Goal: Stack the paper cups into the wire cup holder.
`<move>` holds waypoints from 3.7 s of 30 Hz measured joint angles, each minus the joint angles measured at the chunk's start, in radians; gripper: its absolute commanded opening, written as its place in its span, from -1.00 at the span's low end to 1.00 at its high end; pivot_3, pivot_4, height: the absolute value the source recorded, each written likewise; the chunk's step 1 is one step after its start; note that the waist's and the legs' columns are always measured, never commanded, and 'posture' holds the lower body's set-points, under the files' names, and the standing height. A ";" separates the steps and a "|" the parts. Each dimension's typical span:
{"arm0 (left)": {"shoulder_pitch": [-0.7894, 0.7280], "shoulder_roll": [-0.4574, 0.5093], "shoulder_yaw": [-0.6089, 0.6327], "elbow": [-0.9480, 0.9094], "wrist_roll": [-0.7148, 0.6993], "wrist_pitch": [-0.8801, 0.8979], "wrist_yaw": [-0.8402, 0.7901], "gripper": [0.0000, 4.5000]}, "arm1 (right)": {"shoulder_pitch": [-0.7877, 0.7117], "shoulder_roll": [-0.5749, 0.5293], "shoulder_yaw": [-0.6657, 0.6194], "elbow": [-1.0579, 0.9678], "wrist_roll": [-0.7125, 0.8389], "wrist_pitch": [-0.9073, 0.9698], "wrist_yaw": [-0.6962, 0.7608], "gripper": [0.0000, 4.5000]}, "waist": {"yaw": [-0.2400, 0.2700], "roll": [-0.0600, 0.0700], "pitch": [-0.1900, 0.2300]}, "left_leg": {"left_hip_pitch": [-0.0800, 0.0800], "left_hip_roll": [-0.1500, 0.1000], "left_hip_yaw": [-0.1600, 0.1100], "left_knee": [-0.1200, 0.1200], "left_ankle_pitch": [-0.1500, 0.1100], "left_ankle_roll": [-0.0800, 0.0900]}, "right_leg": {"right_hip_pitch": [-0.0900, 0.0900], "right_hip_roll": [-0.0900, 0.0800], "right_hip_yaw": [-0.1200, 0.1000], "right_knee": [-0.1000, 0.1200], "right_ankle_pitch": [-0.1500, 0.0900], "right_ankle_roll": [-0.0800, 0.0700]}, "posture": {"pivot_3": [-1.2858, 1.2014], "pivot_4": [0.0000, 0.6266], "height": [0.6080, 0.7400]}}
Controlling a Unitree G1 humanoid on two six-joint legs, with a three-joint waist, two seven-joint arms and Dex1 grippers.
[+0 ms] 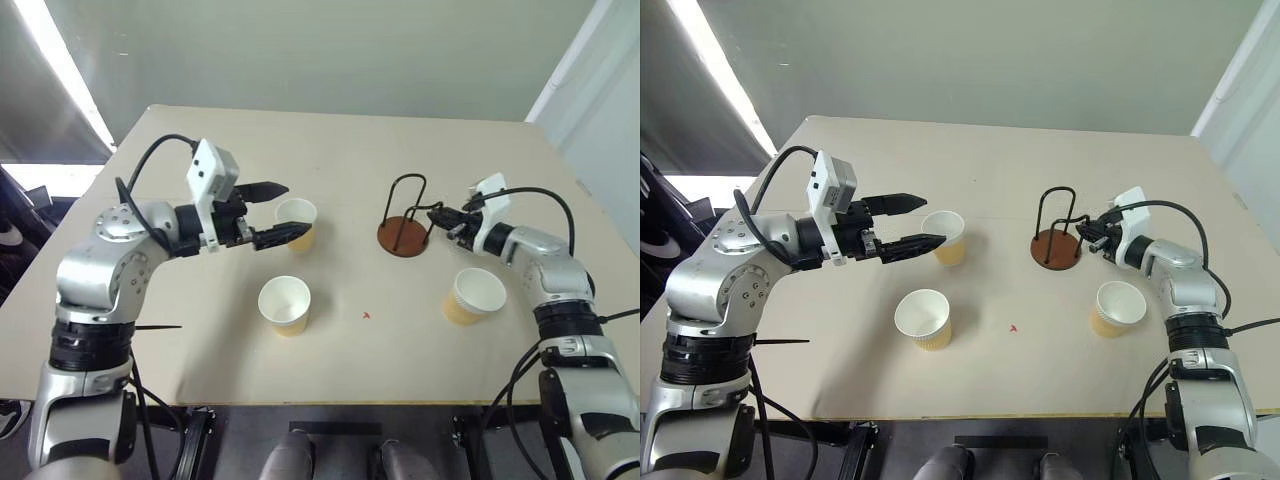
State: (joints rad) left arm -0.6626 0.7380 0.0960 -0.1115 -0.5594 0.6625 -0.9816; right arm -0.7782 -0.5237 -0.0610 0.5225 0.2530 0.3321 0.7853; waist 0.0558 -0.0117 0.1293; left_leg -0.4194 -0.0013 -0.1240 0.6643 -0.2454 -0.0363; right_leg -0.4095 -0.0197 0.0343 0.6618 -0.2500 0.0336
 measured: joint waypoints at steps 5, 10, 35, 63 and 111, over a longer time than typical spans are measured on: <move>0.009 0.026 -0.001 -0.001 -0.008 0.012 -0.035 1.00 | 0.015 -0.001 0.000 -0.067 0.013 0.033 0.019 -0.98 | 0.000 0.000 0.000 | 0.000 0.000 0.000 0.000 0.000 0.000 | 0.000 0.000 0.000 0.000 0.000 0.000 | 0.03 -0.52 1.00; 0.026 0.075 -0.004 -0.016 -0.034 0.045 -0.099 1.00 | 0.049 -0.048 0.000 -0.233 0.051 0.111 0.076 -0.98 | 0.001 0.000 0.000 | -0.001 0.000 -0.001 -0.001 0.000 0.000 | 0.000 0.000 -0.001 -0.001 0.000 0.000 | 0.03 -0.52 1.00; 0.039 0.151 -0.004 -0.107 -0.138 0.118 -0.226 1.00 | 0.321 -0.242 0.024 -0.933 0.283 0.462 0.176 -0.98 | -0.003 0.000 0.000 | 0.000 0.000 -0.001 0.001 0.001 0.000 | 0.001 0.000 -0.001 -0.001 0.000 0.000 | 0.03 -0.52 1.00; 0.097 0.271 -0.077 -0.205 -0.177 0.138 -0.341 1.00 | 0.386 -0.305 0.157 -0.922 0.190 0.348 0.206 -0.07 | -0.009 0.000 0.000 | 0.000 0.001 -0.002 0.000 0.001 0.000 | 0.001 0.000 -0.001 -0.001 0.000 0.000 | 0.03 -0.52 1.00; 0.258 0.358 -0.021 -0.361 0.004 -0.089 -0.258 1.00 | 0.167 -0.526 -0.055 -0.958 0.524 0.541 0.305 0.99 | -0.017 0.000 0.000 | 0.000 0.001 -0.002 0.000 0.001 0.001 | 0.002 0.000 -0.001 -0.001 0.000 0.000 | 0.03 -0.52 1.00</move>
State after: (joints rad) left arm -0.4049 1.0958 0.0747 -0.4726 -0.5553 0.5739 -1.2392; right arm -0.6116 -1.0498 -0.1156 -0.4359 0.7766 0.8734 1.0905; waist 0.0392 -0.0116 0.1294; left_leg -0.4192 -0.0006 -0.1260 0.6641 -0.2448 -0.0356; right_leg -0.4079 -0.0192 0.0336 0.6604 -0.2504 0.0335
